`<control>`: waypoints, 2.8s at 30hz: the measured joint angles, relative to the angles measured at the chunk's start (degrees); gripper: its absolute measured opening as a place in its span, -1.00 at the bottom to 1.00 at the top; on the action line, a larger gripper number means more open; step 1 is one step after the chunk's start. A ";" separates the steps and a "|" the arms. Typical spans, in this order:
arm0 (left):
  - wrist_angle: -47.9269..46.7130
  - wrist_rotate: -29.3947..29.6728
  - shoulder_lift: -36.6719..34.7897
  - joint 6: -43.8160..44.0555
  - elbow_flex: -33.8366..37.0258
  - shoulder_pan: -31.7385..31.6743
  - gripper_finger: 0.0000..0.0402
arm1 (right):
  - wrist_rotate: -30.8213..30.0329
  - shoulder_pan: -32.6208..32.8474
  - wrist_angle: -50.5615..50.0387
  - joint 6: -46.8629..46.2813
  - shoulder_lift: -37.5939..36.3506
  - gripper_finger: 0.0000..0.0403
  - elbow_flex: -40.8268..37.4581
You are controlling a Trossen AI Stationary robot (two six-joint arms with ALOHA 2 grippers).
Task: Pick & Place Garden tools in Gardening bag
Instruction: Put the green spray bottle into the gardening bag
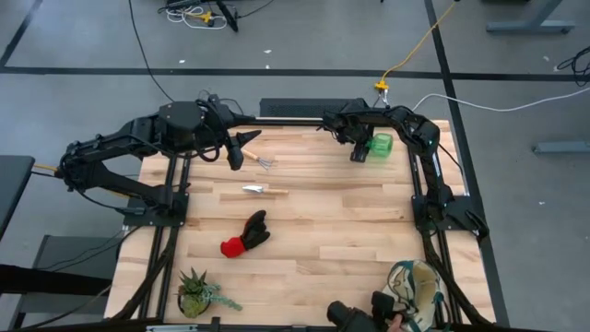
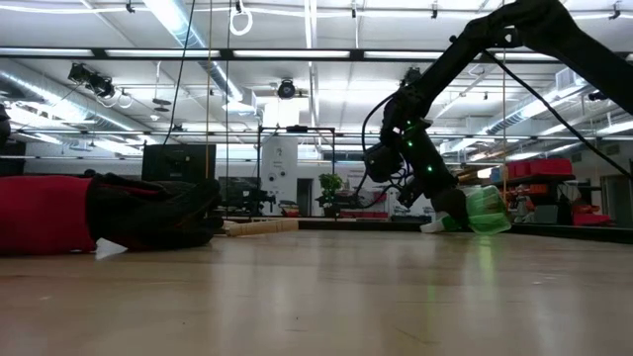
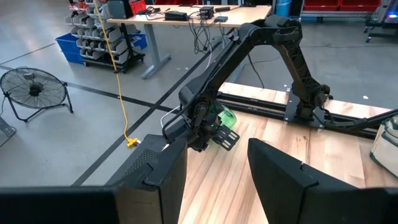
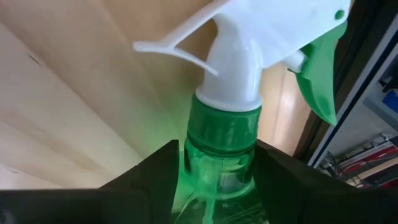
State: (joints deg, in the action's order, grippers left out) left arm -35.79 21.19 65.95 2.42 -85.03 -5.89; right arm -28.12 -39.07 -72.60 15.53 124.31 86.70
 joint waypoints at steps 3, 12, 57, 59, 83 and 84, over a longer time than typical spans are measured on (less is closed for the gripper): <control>0.00 0.00 0.00 0.00 0.00 0.00 -0.12 | -0.46 0.00 -0.02 0.00 0.00 -0.12 0.00; 0.00 0.00 -0.01 0.00 0.00 0.00 -0.12 | -0.96 0.18 -0.61 -0.03 0.00 -0.14 0.02; 0.02 -0.02 0.00 -0.04 0.00 0.02 -0.12 | 6.69 21.53 9.89 -22.72 -40.70 -0.16 3.02; 0.02 -0.02 0.00 -0.04 0.00 0.02 -0.12 | 6.58 23.15 10.58 -23.79 -41.93 -0.16 3.02; 0.02 -0.57 0.00 -0.02 0.00 0.02 -0.12 | 0.50 44.66 11.28 -38.24 -55.38 -0.16 3.02; 0.00 -0.90 0.00 0.00 0.00 0.00 -0.12 | 0.50 45.55 11.30 -38.89 -56.00 -0.16 3.02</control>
State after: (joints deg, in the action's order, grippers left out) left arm -35.79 20.29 65.95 2.42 -85.03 -5.89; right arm -27.62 6.49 -61.31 -23.36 68.31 89.71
